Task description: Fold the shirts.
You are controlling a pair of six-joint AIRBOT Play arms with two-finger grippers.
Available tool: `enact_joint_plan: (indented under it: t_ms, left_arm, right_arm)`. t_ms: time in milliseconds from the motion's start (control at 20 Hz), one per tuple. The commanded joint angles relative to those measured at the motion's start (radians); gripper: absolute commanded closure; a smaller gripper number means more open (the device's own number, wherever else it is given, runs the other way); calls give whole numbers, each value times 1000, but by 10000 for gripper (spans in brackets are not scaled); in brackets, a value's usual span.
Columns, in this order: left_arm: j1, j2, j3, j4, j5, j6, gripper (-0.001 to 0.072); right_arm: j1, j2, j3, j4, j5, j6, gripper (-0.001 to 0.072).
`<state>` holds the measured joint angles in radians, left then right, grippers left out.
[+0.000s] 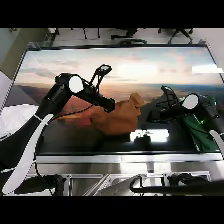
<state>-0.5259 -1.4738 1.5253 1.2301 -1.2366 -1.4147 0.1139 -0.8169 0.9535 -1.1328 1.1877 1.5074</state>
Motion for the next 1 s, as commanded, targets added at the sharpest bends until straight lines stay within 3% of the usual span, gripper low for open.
enact_joint_plan:
  t_ms: [0, 150, 250, 550, 700, 850, 900, 950]
  left_arm:
    - [61, 2, 44, 7, -146, -66, 8]
    - [172, 14, 15, 4, -311, -114, 8]
    - [211, 49, -114, 3, -296, -116, 8]
    - [182, 91, -494, -1, -44, -112, 8]
    - [161, 90, -594, -5, 153, -114, 9]
    - [156, 90, -643, -113, 368, -113, 11]
    - [156, 85, -648, -144, 423, -113, 136]
    - [156, 73, -645, -158, 463, -112, 343]
  right_arm:
    - [-44, -7, 65, -4, -17, -35, 251]
    - [-123, -67, 138, 0, -20, -47, 251]
    - [-154, -135, 153, 64, -38, -113, 251]
    - [-144, -376, 157, 468, -66, -417, 251]
    - [-102, -494, 158, 587, -115, -499, 252]
    - [-69, -588, 161, 716, -141, -589, 257]
    - [-64, -607, 166, 760, -142, -611, 328]
    - [-64, -621, 174, 795, -141, -631, 449]
